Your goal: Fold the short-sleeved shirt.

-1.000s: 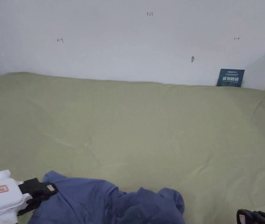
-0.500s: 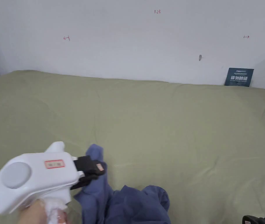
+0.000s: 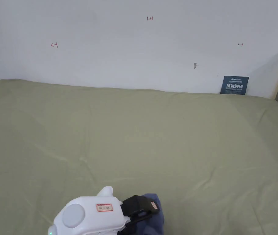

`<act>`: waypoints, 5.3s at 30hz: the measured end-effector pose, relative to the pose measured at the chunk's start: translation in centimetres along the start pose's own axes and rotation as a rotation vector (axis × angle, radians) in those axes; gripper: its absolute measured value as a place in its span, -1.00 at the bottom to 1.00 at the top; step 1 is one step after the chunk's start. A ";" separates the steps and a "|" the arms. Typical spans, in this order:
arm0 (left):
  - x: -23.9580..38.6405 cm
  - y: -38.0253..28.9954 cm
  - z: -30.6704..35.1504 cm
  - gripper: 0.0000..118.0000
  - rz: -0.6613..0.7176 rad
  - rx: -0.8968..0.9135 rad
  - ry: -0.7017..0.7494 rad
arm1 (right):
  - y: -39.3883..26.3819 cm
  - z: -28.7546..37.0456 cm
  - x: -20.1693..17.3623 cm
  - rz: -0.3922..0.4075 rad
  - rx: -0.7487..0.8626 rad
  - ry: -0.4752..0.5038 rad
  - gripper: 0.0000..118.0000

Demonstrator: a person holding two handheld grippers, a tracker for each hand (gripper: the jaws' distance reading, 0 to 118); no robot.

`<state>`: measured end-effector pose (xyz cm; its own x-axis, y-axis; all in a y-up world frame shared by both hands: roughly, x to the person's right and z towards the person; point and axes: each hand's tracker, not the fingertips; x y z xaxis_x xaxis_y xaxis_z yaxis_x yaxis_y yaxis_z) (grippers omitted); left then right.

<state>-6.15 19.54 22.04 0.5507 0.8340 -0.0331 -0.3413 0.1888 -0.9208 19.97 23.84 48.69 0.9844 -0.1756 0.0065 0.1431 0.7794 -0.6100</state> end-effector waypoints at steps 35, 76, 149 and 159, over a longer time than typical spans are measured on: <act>-3.1 0.1 12.8 -0.99 -0.263 0.218 0.081 | 1.8 -14.1 -5.5 -0.096 -0.116 0.647 -1.00; -10.5 3.2 5.3 -0.51 -0.264 -0.219 0.018 | -5.6 -30.0 -1.2 -0.577 -0.342 0.829 -1.00; 11.2 -4.3 10.4 -0.98 -0.868 0.800 0.565 | 12.2 -6.2 -6.7 0.124 0.446 -0.232 -1.00; 11.5 -1.9 12.2 1.00 -0.749 0.915 0.558 | 10.8 -5.1 -7.1 0.136 0.524 -0.244 0.99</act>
<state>-8.44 35.09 28.16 0.9959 0.0896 0.0101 -0.0859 0.9766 -0.1971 14.05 30.48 38.03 0.9836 0.0412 0.1757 -0.0154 0.9892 -0.1459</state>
